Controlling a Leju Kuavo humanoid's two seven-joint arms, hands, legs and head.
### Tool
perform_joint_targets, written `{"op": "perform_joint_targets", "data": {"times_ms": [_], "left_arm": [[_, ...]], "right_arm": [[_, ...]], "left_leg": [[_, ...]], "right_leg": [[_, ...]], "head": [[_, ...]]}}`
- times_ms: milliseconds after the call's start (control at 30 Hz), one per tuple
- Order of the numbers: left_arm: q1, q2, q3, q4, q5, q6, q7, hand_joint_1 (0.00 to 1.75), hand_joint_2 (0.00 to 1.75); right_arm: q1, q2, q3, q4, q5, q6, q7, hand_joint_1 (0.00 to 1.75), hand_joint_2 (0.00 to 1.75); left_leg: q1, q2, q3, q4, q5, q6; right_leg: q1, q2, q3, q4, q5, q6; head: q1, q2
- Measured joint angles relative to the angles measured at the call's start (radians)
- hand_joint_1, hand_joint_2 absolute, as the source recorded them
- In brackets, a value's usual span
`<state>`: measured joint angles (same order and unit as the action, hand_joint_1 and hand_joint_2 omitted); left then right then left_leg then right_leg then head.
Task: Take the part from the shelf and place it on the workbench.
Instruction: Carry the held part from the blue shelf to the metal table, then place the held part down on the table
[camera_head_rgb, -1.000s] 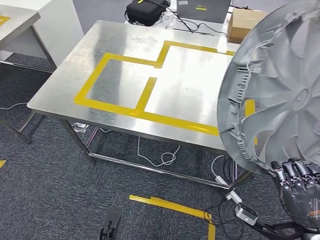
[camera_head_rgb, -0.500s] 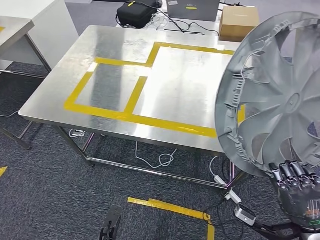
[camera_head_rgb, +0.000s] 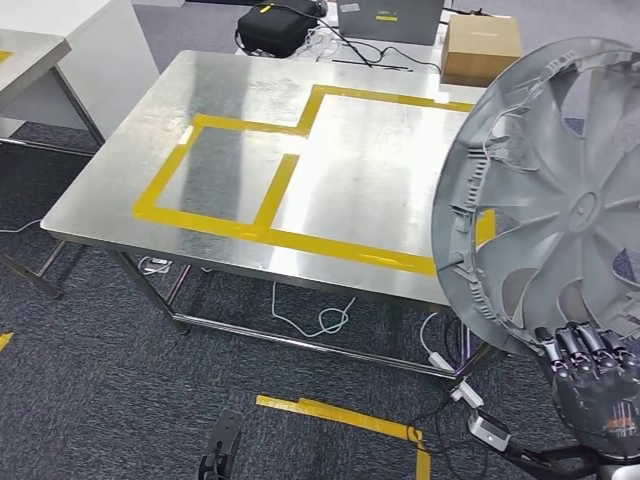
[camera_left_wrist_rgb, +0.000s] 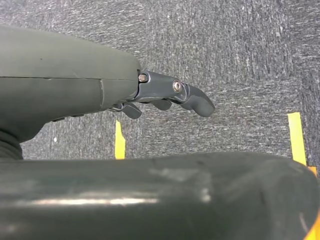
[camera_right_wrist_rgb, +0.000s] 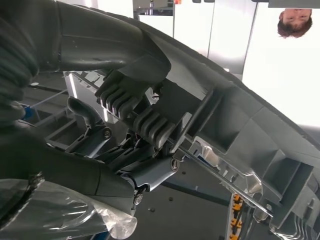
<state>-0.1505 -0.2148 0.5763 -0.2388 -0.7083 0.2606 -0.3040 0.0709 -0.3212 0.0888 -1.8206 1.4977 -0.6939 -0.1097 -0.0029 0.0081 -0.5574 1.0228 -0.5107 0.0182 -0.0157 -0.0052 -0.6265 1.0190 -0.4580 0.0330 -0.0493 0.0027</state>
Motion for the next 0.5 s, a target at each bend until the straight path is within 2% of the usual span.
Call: {"op": "perform_joint_targets", "data": {"times_ms": [133, 200, 233, 267, 333, 367, 400, 433, 500], "left_arm": [[0.000, 0.001, 0.002, 0.000, 0.001, -0.003, 0.000, 0.00, 0.00], [-0.001, -0.001, 0.003, 0.000, 0.001, -0.003, -0.001, 0.00, 0.00], [-0.002, -0.002, 0.004, 0.000, 0.002, -0.004, -0.002, 0.00, 0.00], [-0.003, -0.004, 0.005, 0.000, 0.002, -0.005, -0.002, 0.00, 0.00], [-0.003, -0.006, 0.007, 0.000, 0.003, -0.006, -0.003, 0.00, 0.00], [-0.002, -0.007, 0.008, 0.000, 0.003, -0.006, -0.003, 0.00, 0.00], [-0.001, -0.008, 0.008, 0.000, 0.003, -0.007, -0.003, 0.00, 0.00], [0.000, -0.008, 0.009, 0.000, 0.003, -0.006, -0.003, 0.00, 0.00], [0.001, -0.008, 0.009, 0.000, 0.003, -0.006, -0.003, 0.00, 0.00]], "right_arm": [[-0.001, 0.000, 0.002, 0.004, -0.001, 0.000, -0.001, 1.75, 1.75], [-0.001, -0.004, 0.002, 0.005, -0.001, 0.000, -0.002, 1.75, 1.75], [-0.002, -0.007, 0.002, 0.006, -0.001, 0.000, -0.002, 1.75, 1.75], [-0.003, -0.010, 0.003, 0.007, -0.001, 0.000, -0.003, 1.75, 1.75], [-0.006, -0.015, 0.003, 0.010, -0.002, 0.000, -0.003, 1.75, 1.75], [-0.006, -0.016, 0.003, 0.011, -0.002, 0.000, -0.003, 1.75, 1.75], [-0.005, -0.017, 0.003, 0.013, -0.002, 0.000, -0.003, 1.75, 1.75], [-0.004, -0.019, 0.003, 0.014, -0.002, 0.000, -0.003, 1.75, 1.75], [-0.004, -0.021, 0.003, 0.016, -0.002, 0.000, -0.004, 1.75, 1.75]], "left_leg": [[-0.004, 0.000, -0.002, 0.003, -0.002, 0.013], [0.003, 0.003, 0.008, -0.018, 0.010, 0.019], [0.007, 0.004, 0.015, -0.030, 0.017, 0.023], [0.011, 0.006, 0.022, -0.041, 0.022, 0.025], [0.013, 0.007, 0.024, -0.044, 0.023, 0.026], [0.014, 0.007, 0.025, -0.043, 0.022, 0.024], [0.016, 0.007, 0.026, -0.043, 0.020, 0.021], [0.020, 0.007, 0.028, -0.041, 0.017, 0.016], [0.029, 0.006, 0.034, -0.032, 0.005, 0.000]], "right_leg": [[-0.003, 0.000, 0.002, -0.004, 0.005, 0.008], [-0.002, 0.001, 0.002, -0.006, 0.002, 0.014], [-0.002, 0.002, -0.006, 0.008, -0.009, 0.018], [-0.003, 0.002, -0.023, 0.045, -0.030, 0.022], [-0.007, 0.003, -0.082, 0.168, -0.086, 0.032], [-0.010, 0.003, -0.110, 0.224, -0.104, 0.037], [-0.014, 0.003, -0.124, 0.250, -0.103, 0.043], [-0.018, 0.002, -0.118, 0.237, -0.084, 0.048], [-0.025, -0.003, -0.056, 0.118, -0.023, 0.062]], "head": [[0.000, 0.000], [0.000, 0.000], [0.002, 0.000], [0.003, 0.000], [0.004, 0.000], [0.004, 0.000], [0.004, 0.000], [0.003, 0.000], [0.004, 0.000]]}}
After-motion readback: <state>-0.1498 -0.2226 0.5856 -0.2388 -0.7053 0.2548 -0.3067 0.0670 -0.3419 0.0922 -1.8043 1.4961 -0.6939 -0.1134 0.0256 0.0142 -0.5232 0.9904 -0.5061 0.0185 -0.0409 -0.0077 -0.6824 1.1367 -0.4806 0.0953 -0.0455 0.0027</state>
